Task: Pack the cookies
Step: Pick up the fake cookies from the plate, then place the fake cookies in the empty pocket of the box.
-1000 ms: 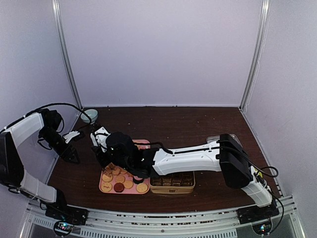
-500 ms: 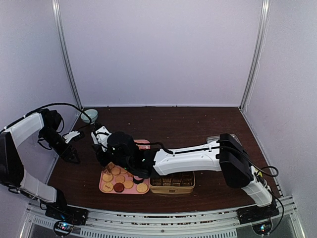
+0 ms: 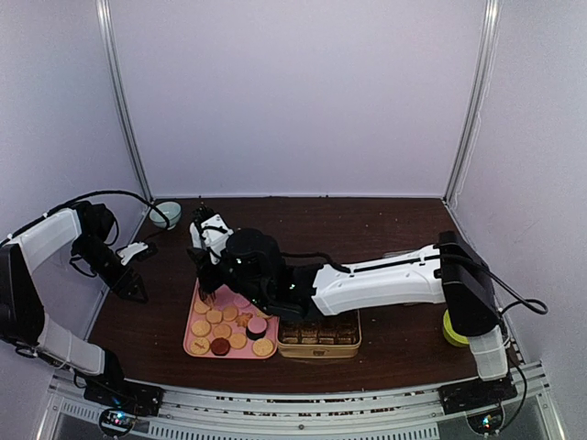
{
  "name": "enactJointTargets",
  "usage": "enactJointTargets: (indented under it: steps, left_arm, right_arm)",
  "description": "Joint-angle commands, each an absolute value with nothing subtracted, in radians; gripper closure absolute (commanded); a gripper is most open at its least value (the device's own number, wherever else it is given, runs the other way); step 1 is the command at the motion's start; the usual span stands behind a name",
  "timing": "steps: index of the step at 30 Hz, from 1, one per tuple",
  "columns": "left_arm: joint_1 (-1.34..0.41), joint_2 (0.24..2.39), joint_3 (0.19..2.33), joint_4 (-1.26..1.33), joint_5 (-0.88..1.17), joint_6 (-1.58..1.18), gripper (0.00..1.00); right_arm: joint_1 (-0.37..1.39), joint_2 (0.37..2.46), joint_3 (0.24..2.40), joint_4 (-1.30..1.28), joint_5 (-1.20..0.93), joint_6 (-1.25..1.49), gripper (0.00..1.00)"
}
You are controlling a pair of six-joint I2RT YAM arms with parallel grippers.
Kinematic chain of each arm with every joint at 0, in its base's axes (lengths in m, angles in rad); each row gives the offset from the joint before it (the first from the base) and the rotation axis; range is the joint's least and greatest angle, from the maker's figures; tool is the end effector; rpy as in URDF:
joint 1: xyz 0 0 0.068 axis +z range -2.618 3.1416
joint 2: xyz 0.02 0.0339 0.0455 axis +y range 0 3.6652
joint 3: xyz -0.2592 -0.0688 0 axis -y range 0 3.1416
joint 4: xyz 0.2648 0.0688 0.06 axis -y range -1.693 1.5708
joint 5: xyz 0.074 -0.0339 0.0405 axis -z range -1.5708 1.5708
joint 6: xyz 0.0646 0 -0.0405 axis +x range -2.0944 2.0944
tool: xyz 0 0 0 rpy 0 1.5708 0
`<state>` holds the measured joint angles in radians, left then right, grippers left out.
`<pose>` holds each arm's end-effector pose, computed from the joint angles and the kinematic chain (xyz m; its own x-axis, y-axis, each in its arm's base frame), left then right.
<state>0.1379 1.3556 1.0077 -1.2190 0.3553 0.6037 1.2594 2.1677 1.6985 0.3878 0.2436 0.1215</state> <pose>0.2354 0.0100 0.1983 -0.8878 0.4141 -0.2007 0.4573 0.8427 -0.2842 0.1880 0.5333 0.2505 -0.1278 -0.0131 -0.9917 -0.8409 0.5317 0.1013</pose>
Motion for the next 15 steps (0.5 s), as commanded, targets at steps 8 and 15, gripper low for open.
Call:
enactJointTargets:
  steps: [8,15]
  left_arm:
    - [0.146,1.357,1.016,-1.207,0.372,0.607,0.41]
    - [0.147,1.362,1.030,-1.213,0.380,0.608,0.42]
  right_arm:
    - [1.236,1.860,1.383,0.594,0.353,0.132,1.00]
    - [1.229,1.581,1.062,0.592,0.508,0.092,1.00]
